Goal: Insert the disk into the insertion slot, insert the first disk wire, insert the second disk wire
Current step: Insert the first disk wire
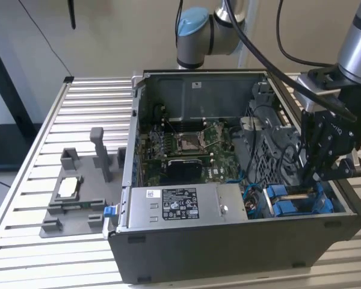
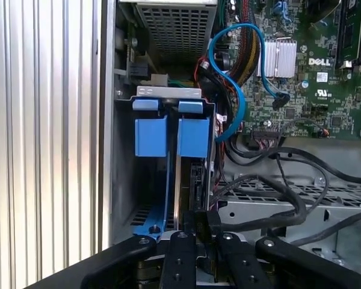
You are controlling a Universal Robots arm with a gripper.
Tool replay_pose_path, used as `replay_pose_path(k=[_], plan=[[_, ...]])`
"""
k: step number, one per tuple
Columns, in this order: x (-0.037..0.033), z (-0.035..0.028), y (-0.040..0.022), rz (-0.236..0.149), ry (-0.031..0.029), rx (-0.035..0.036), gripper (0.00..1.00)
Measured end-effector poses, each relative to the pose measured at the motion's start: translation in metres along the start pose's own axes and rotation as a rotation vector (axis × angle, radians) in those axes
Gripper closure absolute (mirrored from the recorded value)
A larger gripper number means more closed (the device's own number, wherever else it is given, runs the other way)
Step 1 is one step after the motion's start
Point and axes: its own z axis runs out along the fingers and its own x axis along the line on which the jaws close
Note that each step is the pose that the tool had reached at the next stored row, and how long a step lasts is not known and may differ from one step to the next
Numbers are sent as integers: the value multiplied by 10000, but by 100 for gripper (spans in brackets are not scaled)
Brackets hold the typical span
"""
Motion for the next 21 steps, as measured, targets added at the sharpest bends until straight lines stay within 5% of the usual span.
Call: replay_pose_path(k=[16,21], plan=[[-2,63,0,16,1,3,81],[-1,57,0,16,0,3,73]])
